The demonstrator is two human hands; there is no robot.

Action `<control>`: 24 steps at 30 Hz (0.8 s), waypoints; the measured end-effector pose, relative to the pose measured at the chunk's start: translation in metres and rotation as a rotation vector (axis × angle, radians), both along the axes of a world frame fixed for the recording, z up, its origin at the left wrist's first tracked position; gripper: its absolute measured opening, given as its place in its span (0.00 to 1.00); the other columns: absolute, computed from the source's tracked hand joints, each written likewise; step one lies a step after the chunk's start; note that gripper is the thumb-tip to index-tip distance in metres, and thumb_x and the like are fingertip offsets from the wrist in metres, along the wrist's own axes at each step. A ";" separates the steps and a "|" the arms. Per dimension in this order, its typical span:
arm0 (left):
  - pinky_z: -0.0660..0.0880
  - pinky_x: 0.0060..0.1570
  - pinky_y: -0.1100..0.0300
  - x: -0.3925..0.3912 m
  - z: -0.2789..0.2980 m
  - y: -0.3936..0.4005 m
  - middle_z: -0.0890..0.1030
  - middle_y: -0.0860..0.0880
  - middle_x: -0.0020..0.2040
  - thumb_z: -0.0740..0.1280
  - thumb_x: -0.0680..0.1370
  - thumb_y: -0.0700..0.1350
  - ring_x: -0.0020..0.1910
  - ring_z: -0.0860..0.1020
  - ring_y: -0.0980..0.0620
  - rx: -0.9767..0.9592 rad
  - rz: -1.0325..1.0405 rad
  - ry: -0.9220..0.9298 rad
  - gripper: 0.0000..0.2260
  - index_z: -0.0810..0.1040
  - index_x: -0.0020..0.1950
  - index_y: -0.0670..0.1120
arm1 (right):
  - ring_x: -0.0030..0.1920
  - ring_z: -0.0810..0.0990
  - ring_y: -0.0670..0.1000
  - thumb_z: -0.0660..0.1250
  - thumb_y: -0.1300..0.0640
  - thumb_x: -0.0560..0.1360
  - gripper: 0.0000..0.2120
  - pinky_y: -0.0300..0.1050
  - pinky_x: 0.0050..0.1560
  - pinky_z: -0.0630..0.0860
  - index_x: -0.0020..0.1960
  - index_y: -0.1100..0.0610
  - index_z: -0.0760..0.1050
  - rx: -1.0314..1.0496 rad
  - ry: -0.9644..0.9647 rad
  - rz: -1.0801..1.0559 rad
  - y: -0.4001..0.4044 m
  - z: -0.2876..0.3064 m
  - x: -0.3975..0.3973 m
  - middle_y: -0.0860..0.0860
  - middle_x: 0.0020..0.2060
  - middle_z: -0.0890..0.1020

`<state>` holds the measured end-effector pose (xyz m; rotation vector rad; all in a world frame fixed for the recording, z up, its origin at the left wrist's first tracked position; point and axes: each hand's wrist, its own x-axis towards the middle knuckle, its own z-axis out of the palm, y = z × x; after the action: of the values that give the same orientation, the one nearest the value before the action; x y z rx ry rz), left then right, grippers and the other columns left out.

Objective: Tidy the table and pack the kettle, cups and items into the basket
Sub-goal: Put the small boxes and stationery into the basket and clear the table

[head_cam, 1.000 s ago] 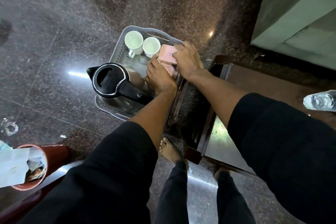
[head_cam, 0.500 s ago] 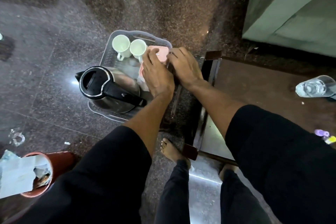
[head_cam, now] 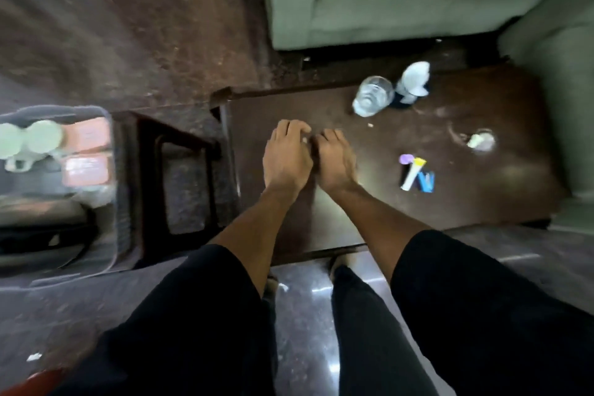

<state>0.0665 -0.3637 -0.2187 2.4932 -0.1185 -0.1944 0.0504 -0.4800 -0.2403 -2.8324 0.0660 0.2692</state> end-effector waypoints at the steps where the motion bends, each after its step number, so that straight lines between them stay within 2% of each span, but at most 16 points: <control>1: 0.74 0.63 0.52 -0.004 -0.002 -0.028 0.76 0.48 0.63 0.64 0.80 0.40 0.62 0.76 0.46 -0.004 -0.040 0.025 0.11 0.78 0.61 0.49 | 0.55 0.76 0.57 0.71 0.59 0.70 0.11 0.49 0.50 0.74 0.53 0.56 0.80 0.010 0.021 -0.068 -0.027 -0.003 -0.010 0.54 0.51 0.79; 3: 0.73 0.63 0.52 -0.013 -0.005 -0.075 0.76 0.47 0.63 0.64 0.79 0.39 0.62 0.76 0.45 -0.007 -0.120 0.078 0.13 0.78 0.62 0.48 | 0.54 0.76 0.59 0.68 0.59 0.72 0.06 0.51 0.50 0.72 0.49 0.58 0.80 0.029 0.043 -0.179 -0.073 -0.011 -0.030 0.56 0.48 0.79; 5: 0.73 0.63 0.51 -0.024 -0.009 -0.113 0.76 0.46 0.63 0.65 0.78 0.40 0.62 0.76 0.44 -0.005 -0.200 0.130 0.14 0.78 0.62 0.47 | 0.55 0.76 0.62 0.67 0.59 0.75 0.05 0.53 0.53 0.71 0.47 0.59 0.80 0.032 0.070 -0.252 -0.112 -0.022 -0.051 0.58 0.48 0.79; 8: 0.72 0.64 0.51 -0.039 -0.017 -0.163 0.76 0.46 0.63 0.64 0.77 0.41 0.62 0.76 0.43 -0.002 -0.294 0.202 0.14 0.79 0.63 0.47 | 0.56 0.76 0.63 0.66 0.56 0.78 0.09 0.53 0.53 0.71 0.47 0.60 0.80 0.063 0.089 -0.427 -0.164 -0.035 -0.078 0.60 0.51 0.80; 11: 0.71 0.65 0.50 -0.049 -0.031 -0.199 0.76 0.45 0.63 0.64 0.77 0.40 0.63 0.76 0.43 0.039 -0.347 0.245 0.16 0.78 0.64 0.47 | 0.55 0.77 0.61 0.66 0.49 0.77 0.12 0.52 0.49 0.74 0.47 0.59 0.79 0.049 0.122 -0.549 -0.203 -0.044 -0.097 0.58 0.49 0.80; 14: 0.71 0.66 0.49 -0.053 -0.045 -0.232 0.76 0.43 0.63 0.61 0.78 0.42 0.63 0.76 0.41 0.066 -0.361 0.249 0.16 0.78 0.65 0.45 | 0.56 0.76 0.61 0.59 0.49 0.76 0.16 0.54 0.49 0.77 0.49 0.59 0.79 0.081 0.132 -0.650 -0.236 -0.051 -0.108 0.57 0.51 0.80; 17: 0.72 0.65 0.50 -0.052 -0.057 -0.257 0.77 0.45 0.63 0.61 0.78 0.41 0.63 0.76 0.42 0.079 -0.335 0.244 0.16 0.78 0.65 0.47 | 0.61 0.75 0.61 0.65 0.56 0.76 0.11 0.55 0.51 0.77 0.56 0.58 0.77 0.107 0.194 -0.693 -0.259 -0.063 -0.109 0.57 0.56 0.77; 21: 0.76 0.57 0.49 -0.056 -0.076 -0.278 0.77 0.47 0.62 0.67 0.77 0.40 0.61 0.77 0.43 0.096 -0.250 0.325 0.13 0.76 0.61 0.48 | 0.62 0.74 0.61 0.73 0.55 0.73 0.22 0.54 0.57 0.75 0.64 0.57 0.71 0.188 0.286 -0.681 -0.269 -0.079 -0.096 0.57 0.61 0.73; 24: 0.76 0.57 0.48 -0.063 -0.089 -0.287 0.76 0.44 0.63 0.71 0.76 0.43 0.62 0.77 0.42 0.084 -0.131 0.366 0.17 0.73 0.62 0.44 | 0.62 0.74 0.62 0.73 0.50 0.74 0.26 0.55 0.57 0.76 0.67 0.57 0.67 0.244 0.314 -0.704 -0.271 -0.088 -0.086 0.58 0.63 0.70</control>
<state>0.0038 -0.6502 -0.3077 2.4879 -0.1227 -0.7178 -0.0354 -0.7513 -0.3287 -2.3191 0.9902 0.5059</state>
